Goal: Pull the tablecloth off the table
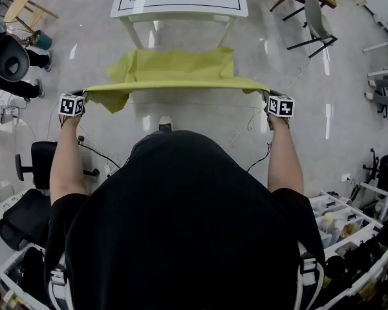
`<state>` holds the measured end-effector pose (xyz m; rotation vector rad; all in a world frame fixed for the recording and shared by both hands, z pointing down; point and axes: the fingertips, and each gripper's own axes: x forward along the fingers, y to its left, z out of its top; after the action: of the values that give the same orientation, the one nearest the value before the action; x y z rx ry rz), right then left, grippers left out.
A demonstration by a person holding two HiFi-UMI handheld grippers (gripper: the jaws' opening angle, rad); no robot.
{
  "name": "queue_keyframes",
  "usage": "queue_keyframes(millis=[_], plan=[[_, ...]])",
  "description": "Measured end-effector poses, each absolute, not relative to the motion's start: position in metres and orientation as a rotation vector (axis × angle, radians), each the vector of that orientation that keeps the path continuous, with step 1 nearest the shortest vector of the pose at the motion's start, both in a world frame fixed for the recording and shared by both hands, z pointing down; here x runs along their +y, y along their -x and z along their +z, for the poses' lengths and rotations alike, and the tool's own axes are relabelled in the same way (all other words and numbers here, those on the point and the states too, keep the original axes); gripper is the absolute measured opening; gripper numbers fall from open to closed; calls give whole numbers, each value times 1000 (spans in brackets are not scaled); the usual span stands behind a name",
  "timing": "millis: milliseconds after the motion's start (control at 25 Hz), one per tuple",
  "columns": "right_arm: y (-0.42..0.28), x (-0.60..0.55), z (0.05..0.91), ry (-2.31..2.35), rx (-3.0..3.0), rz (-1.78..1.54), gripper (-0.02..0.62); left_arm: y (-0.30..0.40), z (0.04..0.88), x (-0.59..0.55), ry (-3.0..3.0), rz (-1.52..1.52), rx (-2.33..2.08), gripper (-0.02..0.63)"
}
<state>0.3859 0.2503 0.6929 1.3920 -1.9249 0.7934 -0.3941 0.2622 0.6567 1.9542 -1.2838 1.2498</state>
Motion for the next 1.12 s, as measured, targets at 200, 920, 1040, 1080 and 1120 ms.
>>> queue_keyframes(millis=[200, 920, 1040, 1080, 1120], plan=[[-383, 224, 648, -1499, -2009, 694, 18, 394, 619, 235, -1984, 1148, -1394, 23], [-360, 172, 488, -1777, -2226, 285, 18, 407, 501, 173, -2113, 746, -1723, 23], [-355, 167, 463, -1800, -2247, 232, 18, 400, 479, 165, -2164, 689, -1755, 23], [-353, 165, 455, -1807, -2254, 215, 18, 397, 471, 162, -2182, 670, -1765, 23], [-352, 164, 447, -1815, -2260, 199, 18, 395, 464, 160, -2199, 653, -1774, 23]])
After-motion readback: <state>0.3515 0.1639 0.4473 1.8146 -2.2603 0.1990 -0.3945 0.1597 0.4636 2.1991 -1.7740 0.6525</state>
